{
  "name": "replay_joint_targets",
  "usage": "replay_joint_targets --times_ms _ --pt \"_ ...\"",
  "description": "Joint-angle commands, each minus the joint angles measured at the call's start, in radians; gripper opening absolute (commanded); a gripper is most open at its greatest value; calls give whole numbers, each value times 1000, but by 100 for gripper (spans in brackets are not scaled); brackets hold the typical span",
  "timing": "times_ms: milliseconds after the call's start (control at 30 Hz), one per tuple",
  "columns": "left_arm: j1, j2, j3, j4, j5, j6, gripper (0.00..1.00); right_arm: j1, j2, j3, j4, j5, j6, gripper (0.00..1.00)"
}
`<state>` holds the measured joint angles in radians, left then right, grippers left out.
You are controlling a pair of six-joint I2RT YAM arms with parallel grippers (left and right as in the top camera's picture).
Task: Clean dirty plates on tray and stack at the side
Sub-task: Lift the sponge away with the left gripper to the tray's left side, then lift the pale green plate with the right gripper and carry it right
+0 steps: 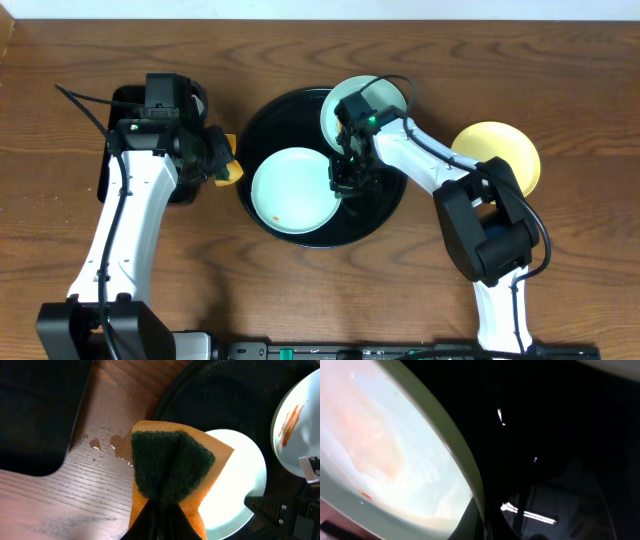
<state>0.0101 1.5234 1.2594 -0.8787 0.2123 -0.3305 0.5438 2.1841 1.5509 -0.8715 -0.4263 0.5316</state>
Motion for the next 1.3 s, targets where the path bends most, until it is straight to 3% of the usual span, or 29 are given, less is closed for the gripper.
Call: replay_joint_targets --times_ms 0,633,1000,1267 --pt "0 -1 10 0 12 23 7 9 20 -22 25 -103 -55 1" --pt "0 -1 10 13 12 23 7 -139 -309 -22 0 -145 -197 1" --pt "0 -1 10 13 12 23 7 -401 -411 -23 -170 -106 -313 1" --pt "0 -1 10 12 12 23 7 -677 -428 -47 -327 -34 -418 1"
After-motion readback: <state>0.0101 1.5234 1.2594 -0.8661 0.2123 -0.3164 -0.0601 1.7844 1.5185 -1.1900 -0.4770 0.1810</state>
